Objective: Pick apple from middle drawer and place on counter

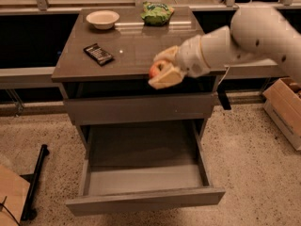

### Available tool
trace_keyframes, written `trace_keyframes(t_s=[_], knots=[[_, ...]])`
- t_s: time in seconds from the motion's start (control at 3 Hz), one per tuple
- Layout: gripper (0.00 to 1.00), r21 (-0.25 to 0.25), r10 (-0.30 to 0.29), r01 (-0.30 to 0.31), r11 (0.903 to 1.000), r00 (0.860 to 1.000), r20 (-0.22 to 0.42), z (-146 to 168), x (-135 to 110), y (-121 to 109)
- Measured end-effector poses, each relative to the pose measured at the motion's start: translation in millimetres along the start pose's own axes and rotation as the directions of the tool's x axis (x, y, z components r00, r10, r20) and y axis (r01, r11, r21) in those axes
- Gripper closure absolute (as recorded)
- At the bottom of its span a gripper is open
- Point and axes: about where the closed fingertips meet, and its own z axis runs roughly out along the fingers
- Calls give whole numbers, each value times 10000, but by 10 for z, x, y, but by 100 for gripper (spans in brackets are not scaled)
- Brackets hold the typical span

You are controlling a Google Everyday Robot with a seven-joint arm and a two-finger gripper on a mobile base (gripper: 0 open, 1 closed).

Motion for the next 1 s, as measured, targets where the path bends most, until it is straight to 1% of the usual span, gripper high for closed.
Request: trace_keyframes(t_s=[0.33, 0.67, 1.0], knots=[[100, 398, -519, 514, 9979, 9986, 131, -163, -333, -231], [100, 536, -444, 441, 9976, 9990, 49, -35, -245, -272], [100, 2101, 43, -127, 9776, 9992, 402, 64, -139, -796]])
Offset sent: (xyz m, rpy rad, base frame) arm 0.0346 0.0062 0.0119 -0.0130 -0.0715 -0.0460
